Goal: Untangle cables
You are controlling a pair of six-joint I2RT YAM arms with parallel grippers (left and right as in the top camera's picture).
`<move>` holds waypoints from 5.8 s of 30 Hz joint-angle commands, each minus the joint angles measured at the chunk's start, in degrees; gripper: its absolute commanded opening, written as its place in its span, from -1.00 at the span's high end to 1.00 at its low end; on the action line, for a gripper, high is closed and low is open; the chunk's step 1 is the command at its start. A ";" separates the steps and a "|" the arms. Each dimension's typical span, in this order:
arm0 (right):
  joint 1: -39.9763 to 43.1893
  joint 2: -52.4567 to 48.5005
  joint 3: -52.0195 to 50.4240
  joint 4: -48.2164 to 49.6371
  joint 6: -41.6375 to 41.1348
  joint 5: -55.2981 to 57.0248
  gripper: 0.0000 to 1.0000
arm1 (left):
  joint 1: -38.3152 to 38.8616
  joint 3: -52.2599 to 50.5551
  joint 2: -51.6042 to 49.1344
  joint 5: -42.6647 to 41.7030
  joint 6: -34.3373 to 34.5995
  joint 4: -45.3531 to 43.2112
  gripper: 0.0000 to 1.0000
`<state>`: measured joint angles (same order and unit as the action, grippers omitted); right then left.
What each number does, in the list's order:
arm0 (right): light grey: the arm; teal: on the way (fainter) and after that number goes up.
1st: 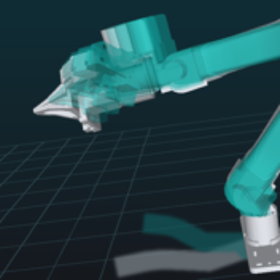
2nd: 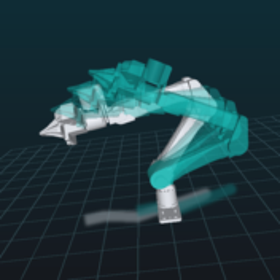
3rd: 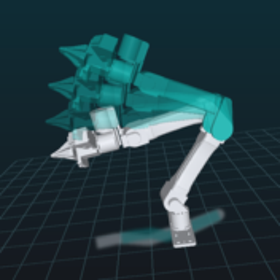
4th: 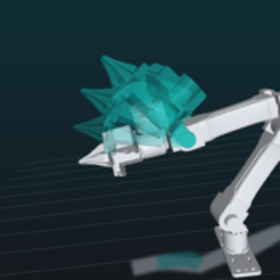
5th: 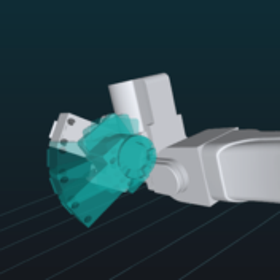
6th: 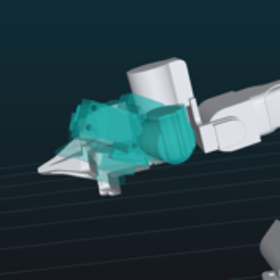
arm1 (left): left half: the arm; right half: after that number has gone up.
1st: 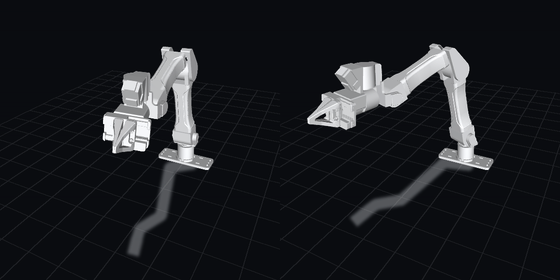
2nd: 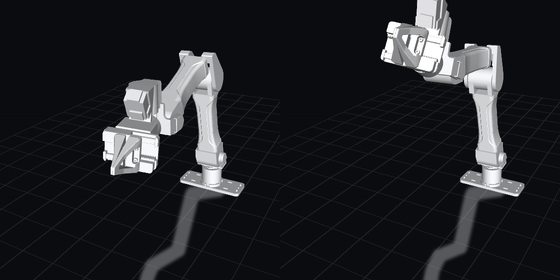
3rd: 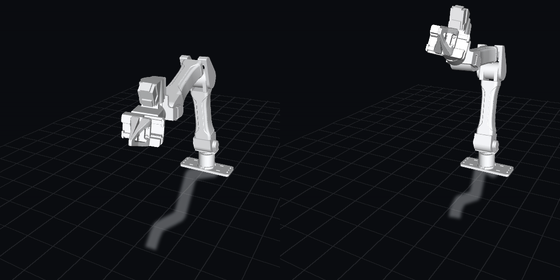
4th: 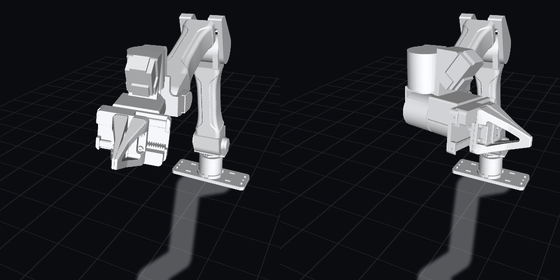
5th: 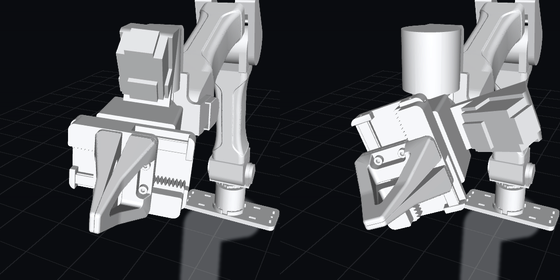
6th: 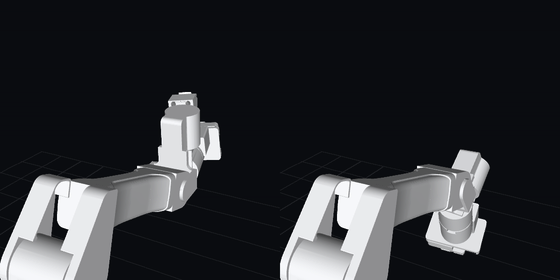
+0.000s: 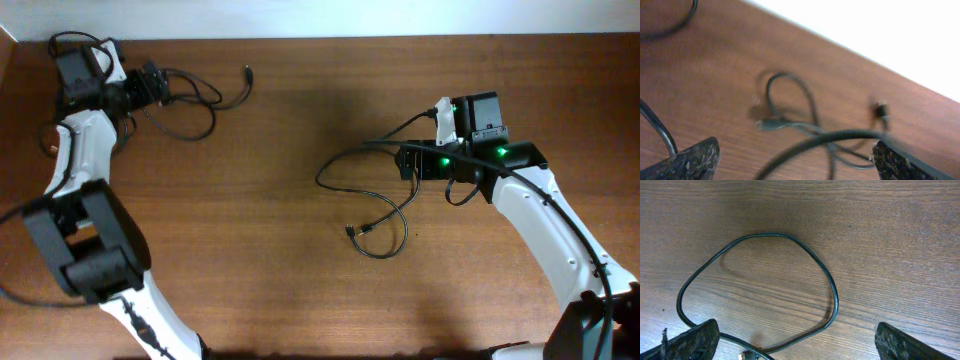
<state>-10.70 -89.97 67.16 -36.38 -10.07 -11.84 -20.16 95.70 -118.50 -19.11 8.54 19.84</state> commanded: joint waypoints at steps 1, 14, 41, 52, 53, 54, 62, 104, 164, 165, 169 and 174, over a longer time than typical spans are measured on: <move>-0.17 -0.24 -0.24 0.15 0.39 0.33 -0.97 | -0.22 1.42 10.40 -2.51 -0.52 0.46 -0.98; -0.17 -0.24 -0.24 0.15 0.39 0.33 -0.97 | 0.70 1.42 22.18 -6.58 -0.26 19.17 -0.98; -0.17 -0.24 -0.24 0.15 0.39 0.33 -0.97 | 28.48 -10.25 22.08 -0.55 32.63 39.93 -0.98; -0.17 -0.24 -0.24 0.15 0.39 0.33 -0.97 | 40.76 -28.37 21.86 -0.94 55.32 16.39 -0.98; -0.17 -0.24 -0.24 0.15 0.39 0.33 -0.97 | 41.35 -29.18 21.86 -0.96 55.32 13.92 -0.98; -0.17 -0.24 -0.24 0.15 0.39 0.33 -0.97 | 42.12 -30.03 21.86 -0.92 55.32 11.45 -0.98; -0.17 -0.24 -0.24 0.15 0.39 0.33 -0.97 | 46.07 -33.77 19.30 5.05 62.86 6.05 -0.93; -0.17 -0.24 -0.24 0.15 0.39 0.33 -0.97 | 6.08 -23.98 64.81 54.86 21.84 23.80 1.00; -0.17 -0.24 -0.24 0.15 0.39 0.33 -0.97 | -8.24 -23.21 40.68 2.12 15.89 33.55 -0.99; -0.17 -0.24 -0.24 0.15 0.39 0.33 -0.97 | -5.68 -23.21 43.12 2.12 13.18 33.62 -0.99; -0.17 -0.24 -0.24 0.15 0.39 0.33 -0.97 | 6.27 -23.23 52.54 2.78 5.46 33.77 -0.99; -0.17 -0.24 -0.24 0.15 0.39 0.33 -0.97 | 13.53 -25.11 64.78 6.93 5.05 34.56 -0.98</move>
<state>-10.70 -90.08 67.16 -36.38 -10.07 -11.84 -8.38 71.35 -60.23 -14.09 16.21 53.56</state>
